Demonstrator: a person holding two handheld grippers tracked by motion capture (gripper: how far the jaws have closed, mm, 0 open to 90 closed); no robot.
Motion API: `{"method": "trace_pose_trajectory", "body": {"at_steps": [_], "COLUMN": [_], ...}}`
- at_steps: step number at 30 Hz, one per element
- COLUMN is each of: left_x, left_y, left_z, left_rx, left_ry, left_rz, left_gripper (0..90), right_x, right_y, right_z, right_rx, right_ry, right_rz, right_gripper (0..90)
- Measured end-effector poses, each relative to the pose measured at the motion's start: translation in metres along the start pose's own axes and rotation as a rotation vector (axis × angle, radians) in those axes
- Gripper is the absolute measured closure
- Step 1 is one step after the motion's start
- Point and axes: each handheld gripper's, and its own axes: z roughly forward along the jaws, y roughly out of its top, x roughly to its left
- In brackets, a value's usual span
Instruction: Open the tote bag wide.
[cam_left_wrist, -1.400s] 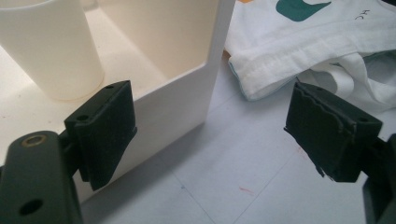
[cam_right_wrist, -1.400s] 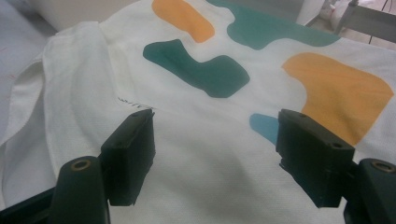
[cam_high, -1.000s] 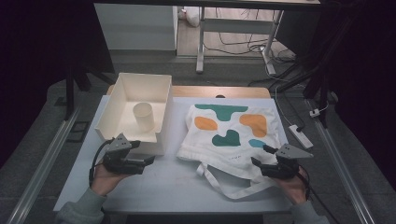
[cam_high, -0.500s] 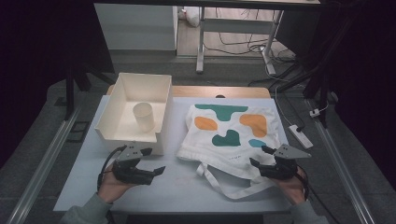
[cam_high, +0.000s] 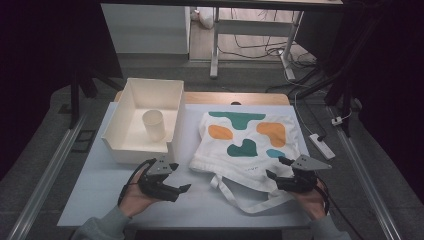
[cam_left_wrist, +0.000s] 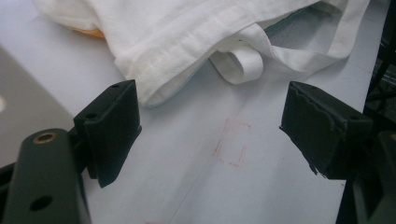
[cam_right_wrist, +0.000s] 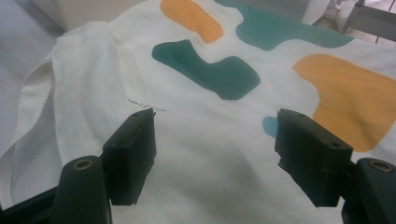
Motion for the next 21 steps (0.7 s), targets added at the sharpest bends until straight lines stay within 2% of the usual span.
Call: {"method": "trace_pose_trajectory", "body": {"at_steps": [12, 21], "left_x": [-0.004, 0.0], "left_y": [0.015, 0.029], "left_z": [0.039, 0.07], "left_rx": [0.036, 0.06], "left_ry": [-0.03, -0.054], "left_rz": [0.037, 0.05], "left_gripper": [21.3, 21.8], "right_x": [0.002, 0.009], "right_y": [0.001, 0.005], "right_z": [0.002, 0.005], "right_rx": [0.003, 0.006], "right_ry": [0.007, 0.024], "right_rz": [0.001, -0.009], "right_gripper": [28.9, 28.9]}}
